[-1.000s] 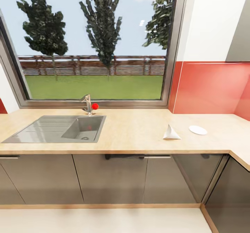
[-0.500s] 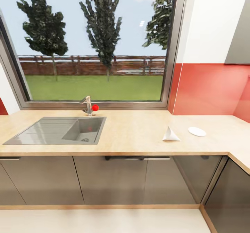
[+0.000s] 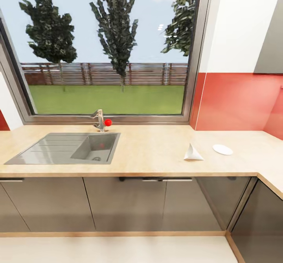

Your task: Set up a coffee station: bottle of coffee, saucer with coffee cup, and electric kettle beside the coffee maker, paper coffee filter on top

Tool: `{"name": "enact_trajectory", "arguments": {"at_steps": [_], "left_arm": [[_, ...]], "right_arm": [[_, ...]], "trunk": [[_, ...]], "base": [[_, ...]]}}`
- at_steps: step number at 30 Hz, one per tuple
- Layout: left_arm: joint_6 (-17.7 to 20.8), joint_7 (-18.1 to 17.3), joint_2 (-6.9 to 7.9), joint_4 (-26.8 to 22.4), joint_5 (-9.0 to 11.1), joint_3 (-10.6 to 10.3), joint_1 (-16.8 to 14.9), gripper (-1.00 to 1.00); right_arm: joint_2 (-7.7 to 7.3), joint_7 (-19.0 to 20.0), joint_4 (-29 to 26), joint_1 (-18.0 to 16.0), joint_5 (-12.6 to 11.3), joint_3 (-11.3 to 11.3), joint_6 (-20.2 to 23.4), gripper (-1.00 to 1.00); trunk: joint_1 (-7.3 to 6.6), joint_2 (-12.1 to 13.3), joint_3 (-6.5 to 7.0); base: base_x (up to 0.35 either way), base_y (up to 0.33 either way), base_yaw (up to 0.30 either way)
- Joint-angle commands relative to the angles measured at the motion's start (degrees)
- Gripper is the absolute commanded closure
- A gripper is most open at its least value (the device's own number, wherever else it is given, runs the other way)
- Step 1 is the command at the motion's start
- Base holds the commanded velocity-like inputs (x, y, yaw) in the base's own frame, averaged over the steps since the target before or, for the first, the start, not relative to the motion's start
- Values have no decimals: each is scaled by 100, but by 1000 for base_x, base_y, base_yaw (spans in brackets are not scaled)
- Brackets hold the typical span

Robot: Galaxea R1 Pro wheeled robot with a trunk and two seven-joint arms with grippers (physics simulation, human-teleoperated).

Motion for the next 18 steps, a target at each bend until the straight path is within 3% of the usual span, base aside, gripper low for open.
{"name": "enact_trajectory", "arguments": {"at_steps": [1,4,18], "left_arm": [[-42,0,1,0,46,-31,-4,-100],[-99,0,-5,0,42,-25,-1,-100],[-106,0,-8,2,47,-28,-1,-100]], "right_arm": [[0,5,-3,0,-4,-4,-13,-100],[-5,5,-3,0,-3,-4,-13,-100],[-10,5,-3,0,-3,-4,-13,-100]], "trunk": [[1,-4,-6],[1,-4,-6],[-307,557,245]], "base": [[0,0,0],[0,0,0],[0,0,0]]}}
